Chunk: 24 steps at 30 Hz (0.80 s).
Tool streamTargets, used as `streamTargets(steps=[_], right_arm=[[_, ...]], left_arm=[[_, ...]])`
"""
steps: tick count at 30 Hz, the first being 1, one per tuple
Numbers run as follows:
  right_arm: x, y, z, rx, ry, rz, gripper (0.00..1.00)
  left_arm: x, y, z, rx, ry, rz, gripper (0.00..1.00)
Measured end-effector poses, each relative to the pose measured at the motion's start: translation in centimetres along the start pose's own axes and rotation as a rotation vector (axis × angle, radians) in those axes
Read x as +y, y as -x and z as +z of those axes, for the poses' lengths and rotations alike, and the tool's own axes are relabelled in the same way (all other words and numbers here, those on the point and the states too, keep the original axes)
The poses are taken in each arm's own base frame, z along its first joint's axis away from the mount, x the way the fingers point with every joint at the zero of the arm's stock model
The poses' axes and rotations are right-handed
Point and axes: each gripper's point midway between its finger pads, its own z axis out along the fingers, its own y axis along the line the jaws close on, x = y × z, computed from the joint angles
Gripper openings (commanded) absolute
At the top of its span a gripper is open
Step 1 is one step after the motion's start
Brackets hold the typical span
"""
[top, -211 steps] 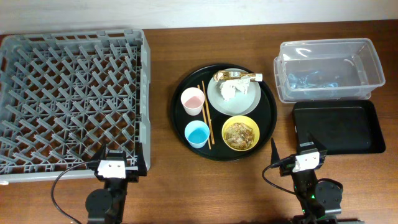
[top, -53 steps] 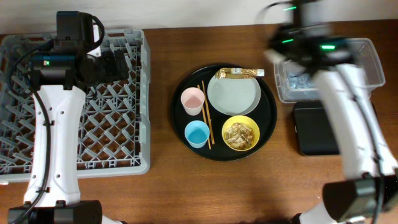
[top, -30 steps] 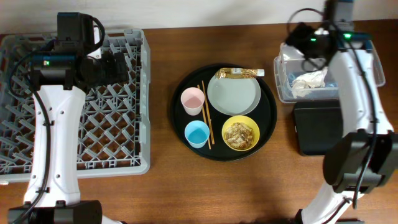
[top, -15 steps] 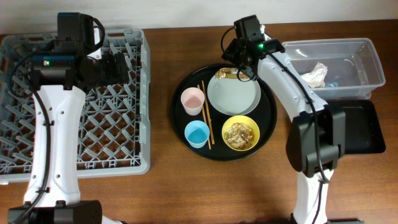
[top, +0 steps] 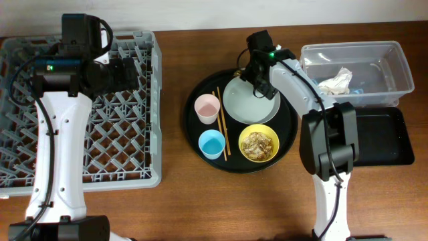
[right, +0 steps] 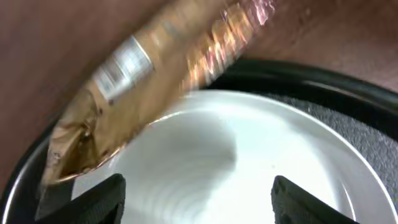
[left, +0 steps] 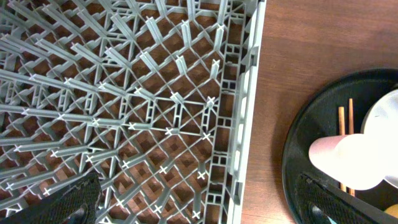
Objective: Sort waste into correct bins and load items into the dishwasher rack
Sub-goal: 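Reach the right gripper back to the gold wrapper on the plate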
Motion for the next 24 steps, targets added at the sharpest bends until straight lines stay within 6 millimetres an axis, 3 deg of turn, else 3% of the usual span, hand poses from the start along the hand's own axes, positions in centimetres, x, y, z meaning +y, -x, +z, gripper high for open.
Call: streamTargets(steps=[2, 5, 12, 18, 24], right_arm=[[-0.3, -0.3, 0.0, 0.012, -0.011, 0.002, 0.53], [-0.5, -0.4, 0.0, 0.018, -0.018, -0.002, 0.53], [1.7, 0.5, -0.9, -0.002, 0.063, -0.120, 0.75], [5.4, 5.3, -6.3, -0.145, 0.164, -0.213, 0.79], [2.9, 9.6, -5.4, -0.197, 0.145, -0.125, 0.83]], left_arm=[[0.0, 0.0, 0.0, 0.000, 0.000, 0.000, 0.99], [0.0, 0.0, 0.0, 0.000, 0.000, 0.000, 0.99], [0.0, 0.0, 0.0, 0.000, 0.000, 0.000, 0.99], [0.0, 0.0, 0.0, 0.000, 0.000, 0.000, 0.99], [0.0, 0.0, 0.0, 0.000, 0.000, 0.000, 1.00]])
